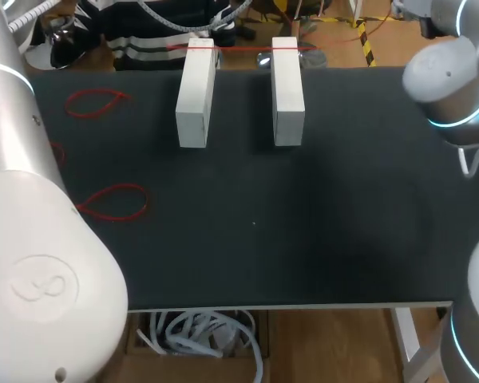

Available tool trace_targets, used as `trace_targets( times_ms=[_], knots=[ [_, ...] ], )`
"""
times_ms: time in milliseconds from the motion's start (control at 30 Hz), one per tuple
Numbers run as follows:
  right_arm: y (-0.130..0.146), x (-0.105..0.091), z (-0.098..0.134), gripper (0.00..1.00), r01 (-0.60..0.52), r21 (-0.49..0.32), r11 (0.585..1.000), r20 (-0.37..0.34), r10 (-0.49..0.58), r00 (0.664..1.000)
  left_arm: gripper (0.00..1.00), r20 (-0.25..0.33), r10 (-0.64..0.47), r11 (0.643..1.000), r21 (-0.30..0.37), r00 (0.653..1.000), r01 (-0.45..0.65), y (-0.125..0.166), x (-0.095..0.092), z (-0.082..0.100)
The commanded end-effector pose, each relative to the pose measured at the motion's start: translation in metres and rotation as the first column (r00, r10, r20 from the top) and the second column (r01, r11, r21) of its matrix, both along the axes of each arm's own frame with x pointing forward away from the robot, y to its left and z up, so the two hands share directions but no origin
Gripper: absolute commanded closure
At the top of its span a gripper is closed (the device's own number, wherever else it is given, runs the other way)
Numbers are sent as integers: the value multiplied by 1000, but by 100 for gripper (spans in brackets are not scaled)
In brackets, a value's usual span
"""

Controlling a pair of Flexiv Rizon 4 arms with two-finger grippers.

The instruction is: Grab the tape and strap the tape.

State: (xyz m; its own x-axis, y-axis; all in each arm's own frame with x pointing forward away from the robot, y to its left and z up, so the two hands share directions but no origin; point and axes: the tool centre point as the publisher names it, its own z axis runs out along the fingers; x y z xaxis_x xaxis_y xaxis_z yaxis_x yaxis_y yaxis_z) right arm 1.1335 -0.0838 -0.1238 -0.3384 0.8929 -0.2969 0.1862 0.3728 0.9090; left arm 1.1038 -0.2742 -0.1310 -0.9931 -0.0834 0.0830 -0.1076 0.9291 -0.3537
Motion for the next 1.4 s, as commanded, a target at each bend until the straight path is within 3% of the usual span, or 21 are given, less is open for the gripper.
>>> trace_targets(
  times_ms=[33,233,400,500,533,1000,1400],
  knots=[
    [0,-2,6,100,-189,-444,876,-139,141,980,100,-4,0,1000,6,1000,0,-1,1,2],
    [4,-3,5,100,-254,-593,764,-196,169,966,100,-4,0,1000,6,1000,0,-1,1,2],
    [7,-1,5,100,-267,-638,723,-205,175,963,100,-4,0,1000,6,1000,0,-1,1,2],
    [9,0,6,100,-265,-636,725,-208,170,963,100,-4,0,1000,6,1000,0,-1,1,2],
    [9,1,6,100,-265,-602,754,-218,164,962,100,-4,0,1000,6,1000,0,-1,1,2],
    [9,1,6,100,-265,-602,754,-218,164,962,100,-4,0,1000,6,1000,0,-1,1,2],
    [36,9,5,100,-218,-726,653,-168,139,976,100,-4,0,1000,6,1000,0,-1,1,2]
  ],
)
